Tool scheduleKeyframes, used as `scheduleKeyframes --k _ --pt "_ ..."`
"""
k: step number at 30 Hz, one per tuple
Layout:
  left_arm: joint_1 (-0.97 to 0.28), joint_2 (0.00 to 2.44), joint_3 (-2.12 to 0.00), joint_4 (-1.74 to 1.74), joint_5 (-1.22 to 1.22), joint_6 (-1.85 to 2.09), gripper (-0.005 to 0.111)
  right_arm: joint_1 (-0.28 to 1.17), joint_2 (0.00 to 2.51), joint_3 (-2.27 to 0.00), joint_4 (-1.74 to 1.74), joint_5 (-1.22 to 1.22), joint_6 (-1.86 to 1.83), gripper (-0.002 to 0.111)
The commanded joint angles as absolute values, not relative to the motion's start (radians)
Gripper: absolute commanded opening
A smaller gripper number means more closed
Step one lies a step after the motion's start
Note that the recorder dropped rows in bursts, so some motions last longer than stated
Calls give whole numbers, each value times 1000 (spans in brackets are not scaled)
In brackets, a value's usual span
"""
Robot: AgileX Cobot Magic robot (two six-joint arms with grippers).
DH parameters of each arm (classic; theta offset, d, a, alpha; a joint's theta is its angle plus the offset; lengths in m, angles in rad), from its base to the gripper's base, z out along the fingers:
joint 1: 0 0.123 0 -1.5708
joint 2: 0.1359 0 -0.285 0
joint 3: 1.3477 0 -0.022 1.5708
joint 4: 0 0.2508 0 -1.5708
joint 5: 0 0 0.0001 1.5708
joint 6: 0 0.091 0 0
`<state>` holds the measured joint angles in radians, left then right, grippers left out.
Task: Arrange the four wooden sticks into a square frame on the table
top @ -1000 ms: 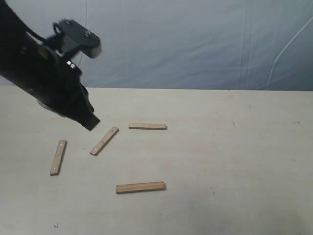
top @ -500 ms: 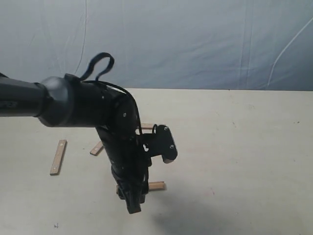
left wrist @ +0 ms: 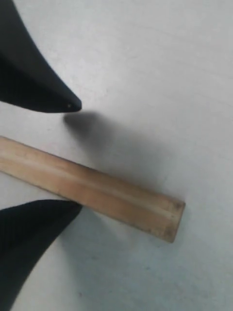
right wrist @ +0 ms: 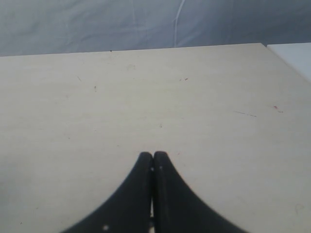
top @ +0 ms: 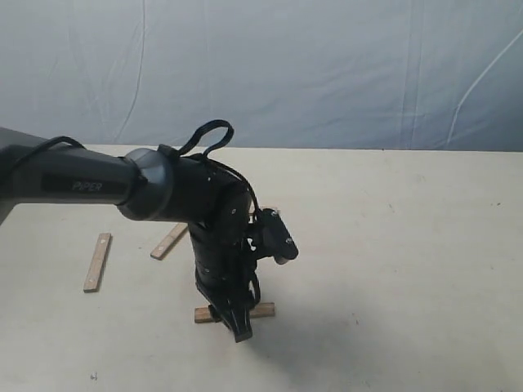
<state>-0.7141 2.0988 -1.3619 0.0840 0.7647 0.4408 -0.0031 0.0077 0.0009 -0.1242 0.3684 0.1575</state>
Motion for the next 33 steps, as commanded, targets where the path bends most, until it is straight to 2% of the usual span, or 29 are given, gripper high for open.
scheduleKeyframes --k 1,3,7,13,22,29,33 --pt "-720 2123 -1366 53 767 431 46 1 0 0 -122 363 156 -1" --pt "-720 2135 -1366 36 771 431 37 1 0 0 -122 363 156 -1" --pt "-706 2153 -1371 -26 784 429 -1 1 0 0 -122 363 156 -1" --pt "-631 2108 -1416 -95 808 305 0 1 0 0 -122 363 156 -1" --pt "-419 1996 -1434 -145 767 -162 0 1 0 0 -129 365 156 -1" --pt "-410 2010 -1348 -159 687 -370 0 1 0 0 -129 365 156 -1" --pt "-410 2012 -1295 -49 649 -507 0 1 0 0 -129 365 156 -1"
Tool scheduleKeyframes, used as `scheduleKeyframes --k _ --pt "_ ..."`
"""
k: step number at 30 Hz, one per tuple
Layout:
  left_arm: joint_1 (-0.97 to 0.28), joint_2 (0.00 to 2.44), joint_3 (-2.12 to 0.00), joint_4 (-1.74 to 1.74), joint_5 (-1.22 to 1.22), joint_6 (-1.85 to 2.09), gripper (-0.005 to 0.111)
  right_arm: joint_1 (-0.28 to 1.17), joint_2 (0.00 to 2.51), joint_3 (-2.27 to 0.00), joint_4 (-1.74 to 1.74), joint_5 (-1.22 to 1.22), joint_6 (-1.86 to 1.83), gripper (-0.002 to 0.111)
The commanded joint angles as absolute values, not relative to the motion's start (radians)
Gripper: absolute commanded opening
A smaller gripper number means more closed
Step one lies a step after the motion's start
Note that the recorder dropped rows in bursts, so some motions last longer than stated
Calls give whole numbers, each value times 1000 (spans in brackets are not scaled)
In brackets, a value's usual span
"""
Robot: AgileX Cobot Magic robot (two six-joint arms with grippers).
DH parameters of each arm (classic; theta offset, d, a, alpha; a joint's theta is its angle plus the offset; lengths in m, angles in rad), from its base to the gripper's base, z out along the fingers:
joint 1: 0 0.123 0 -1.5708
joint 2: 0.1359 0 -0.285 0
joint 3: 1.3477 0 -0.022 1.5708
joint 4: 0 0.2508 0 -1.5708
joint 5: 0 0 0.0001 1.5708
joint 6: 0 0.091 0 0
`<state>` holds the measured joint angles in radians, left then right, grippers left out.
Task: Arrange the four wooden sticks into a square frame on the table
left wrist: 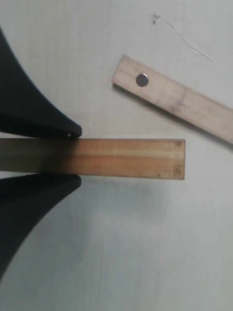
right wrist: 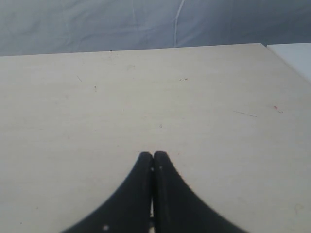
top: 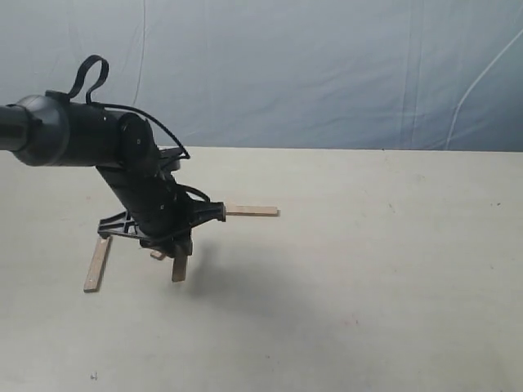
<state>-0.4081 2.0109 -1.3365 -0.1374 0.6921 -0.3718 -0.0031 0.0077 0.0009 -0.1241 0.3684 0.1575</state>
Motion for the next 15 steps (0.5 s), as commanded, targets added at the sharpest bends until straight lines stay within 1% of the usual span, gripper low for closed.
scheduleKeyframes --k 1,3,7,13,15 --pt "-410 2012 -1281 -7 647 -566 0 1 0 0 -129 365 156 -1" --pt "-410 2012 -1254 54 635 -631 0 1 0 0 -129 365 156 -1" --pt "-410 2012 -1199 55 567 -679 0 1 0 0 -129 365 156 -1" --pt "-400 2012 -1181 57 537 -675 0 1 0 0 -129 363 156 -1" --pt "-400 2008 -1202 88 553 -606 0 1 0 0 -127 363 156 -1"
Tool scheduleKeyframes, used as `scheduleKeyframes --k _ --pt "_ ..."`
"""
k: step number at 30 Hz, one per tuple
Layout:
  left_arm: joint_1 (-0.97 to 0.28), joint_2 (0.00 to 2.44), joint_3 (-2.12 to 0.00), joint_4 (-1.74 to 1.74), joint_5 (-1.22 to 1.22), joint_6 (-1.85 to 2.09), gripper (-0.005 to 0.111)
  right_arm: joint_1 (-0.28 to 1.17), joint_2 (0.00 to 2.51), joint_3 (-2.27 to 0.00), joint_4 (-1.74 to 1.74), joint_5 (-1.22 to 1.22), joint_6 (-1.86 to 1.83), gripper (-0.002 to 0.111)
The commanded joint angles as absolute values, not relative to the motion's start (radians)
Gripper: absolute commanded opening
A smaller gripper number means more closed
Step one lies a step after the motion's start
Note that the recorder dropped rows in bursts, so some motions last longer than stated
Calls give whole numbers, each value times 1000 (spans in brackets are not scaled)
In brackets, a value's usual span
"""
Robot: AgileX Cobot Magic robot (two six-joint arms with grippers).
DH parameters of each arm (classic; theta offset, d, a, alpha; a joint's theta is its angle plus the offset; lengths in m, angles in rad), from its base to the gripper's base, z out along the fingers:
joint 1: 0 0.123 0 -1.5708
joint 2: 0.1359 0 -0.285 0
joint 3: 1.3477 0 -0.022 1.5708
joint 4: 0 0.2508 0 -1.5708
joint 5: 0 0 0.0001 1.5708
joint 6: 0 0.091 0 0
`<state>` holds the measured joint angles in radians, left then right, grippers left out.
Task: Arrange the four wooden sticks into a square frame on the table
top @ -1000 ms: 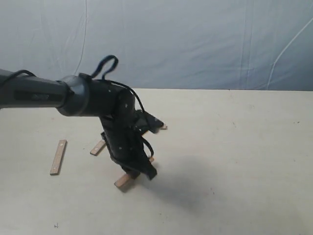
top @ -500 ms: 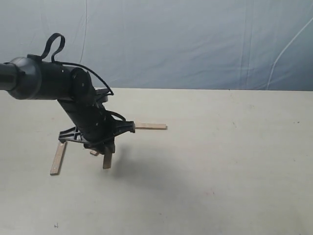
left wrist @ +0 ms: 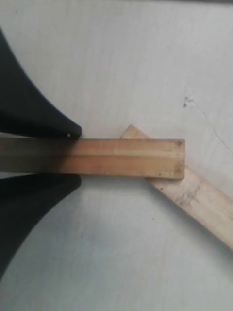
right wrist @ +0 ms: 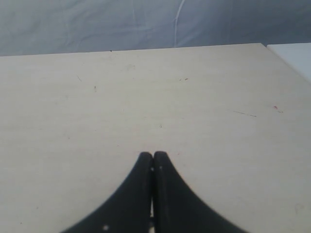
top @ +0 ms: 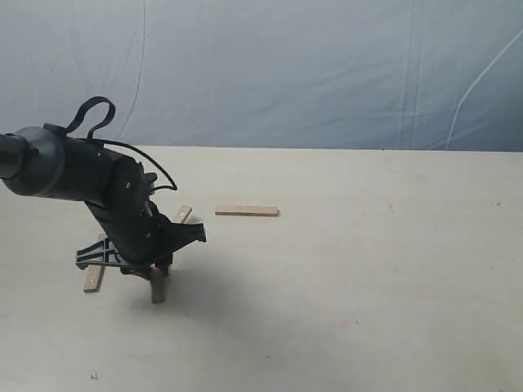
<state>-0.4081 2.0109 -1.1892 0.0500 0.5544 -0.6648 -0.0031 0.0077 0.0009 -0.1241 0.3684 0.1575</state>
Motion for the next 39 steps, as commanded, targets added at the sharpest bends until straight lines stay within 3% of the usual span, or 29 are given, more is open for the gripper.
scheduleKeyframes --k 1,10,13,23,26,30,33,36,39 --pt "-400 2006 -1213 105 573 -574 0 1 0 0 -127 363 156 -1" --pt "-402 1999 -1347 70 800 -118 0 1 0 0 -127 363 156 -1" --pt "-402 2001 -1358 -19 772 61 0 1 0 0 -127 363 156 -1" --pt "-402 2077 -1358 -55 676 138 1 1 0 0 -129 366 156 -1" --pt "-402 2085 -1360 -73 668 138 19 1 0 0 -129 366 156 -1" --pt "-402 2085 -1377 -109 676 138 55 1 0 0 -129 366 156 -1" --pt "-400 2069 -1395 -146 689 135 66 1 0 0 -129 366 156 -1" --pt "-391 2025 -1414 -130 723 114 57 1 0 0 -125 362 156 -1" --pt "-355 1964 -1414 -136 761 114 23 1 0 0 -122 362 156 -1"
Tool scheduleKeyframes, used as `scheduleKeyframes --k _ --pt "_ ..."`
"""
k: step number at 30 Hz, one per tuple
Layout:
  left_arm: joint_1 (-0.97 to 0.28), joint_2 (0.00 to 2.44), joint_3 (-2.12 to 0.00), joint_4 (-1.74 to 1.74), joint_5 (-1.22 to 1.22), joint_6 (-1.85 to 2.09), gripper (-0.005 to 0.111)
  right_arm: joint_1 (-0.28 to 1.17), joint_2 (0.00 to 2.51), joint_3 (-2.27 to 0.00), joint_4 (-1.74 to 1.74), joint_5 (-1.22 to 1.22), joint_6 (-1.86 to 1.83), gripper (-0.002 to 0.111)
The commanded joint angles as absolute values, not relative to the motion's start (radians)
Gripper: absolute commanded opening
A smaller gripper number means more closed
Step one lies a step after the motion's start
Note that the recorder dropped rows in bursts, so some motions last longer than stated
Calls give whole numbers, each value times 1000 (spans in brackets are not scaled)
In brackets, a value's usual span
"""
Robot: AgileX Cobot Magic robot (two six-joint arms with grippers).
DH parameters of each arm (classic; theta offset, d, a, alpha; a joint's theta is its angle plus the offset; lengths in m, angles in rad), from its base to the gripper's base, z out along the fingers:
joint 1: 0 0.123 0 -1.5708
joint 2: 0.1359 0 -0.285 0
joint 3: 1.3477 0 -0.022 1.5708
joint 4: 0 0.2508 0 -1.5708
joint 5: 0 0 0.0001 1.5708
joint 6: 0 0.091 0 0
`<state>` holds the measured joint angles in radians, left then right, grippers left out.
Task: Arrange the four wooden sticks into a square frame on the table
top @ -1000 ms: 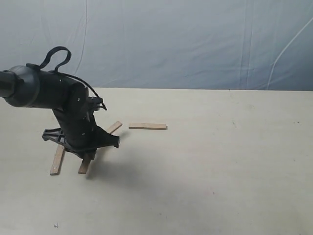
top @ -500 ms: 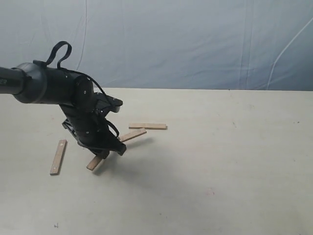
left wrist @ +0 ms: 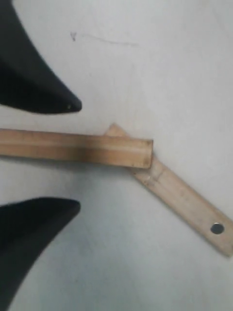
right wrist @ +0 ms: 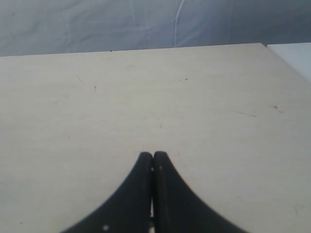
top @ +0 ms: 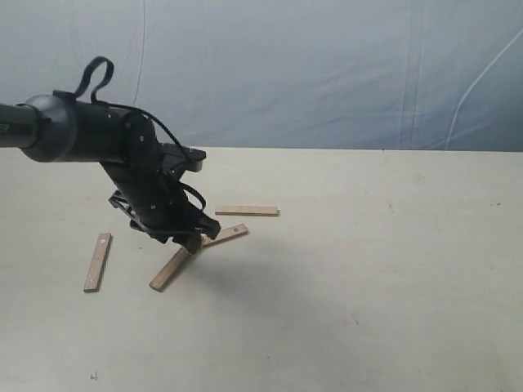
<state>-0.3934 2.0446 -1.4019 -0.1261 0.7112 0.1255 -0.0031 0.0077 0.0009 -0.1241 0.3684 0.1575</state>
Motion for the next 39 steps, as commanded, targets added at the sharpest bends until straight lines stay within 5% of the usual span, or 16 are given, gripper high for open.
scheduleKeyframes --k 1,2,10,18,32,39 --pt "-340 1947 -1410 -147 772 114 12 1 0 0 -122 362 156 -1" --pt "-319 1917 -1398 -170 776 114 0 1 0 0 -122 362 156 -1" --pt "-170 1576 -1049 -550 447 361 0 1 0 0 -151 348 156 -1" --pt "-216 1043 -615 -701 32 376 0 1 0 0 -207 150 156 -1" --pt "-288 249 -212 -769 -40 376 0 1 0 0 -27 -517 427 -1" --pt "-288 45 -90 -769 -105 369 0 0 231 -120 -78 -730 419 -1"
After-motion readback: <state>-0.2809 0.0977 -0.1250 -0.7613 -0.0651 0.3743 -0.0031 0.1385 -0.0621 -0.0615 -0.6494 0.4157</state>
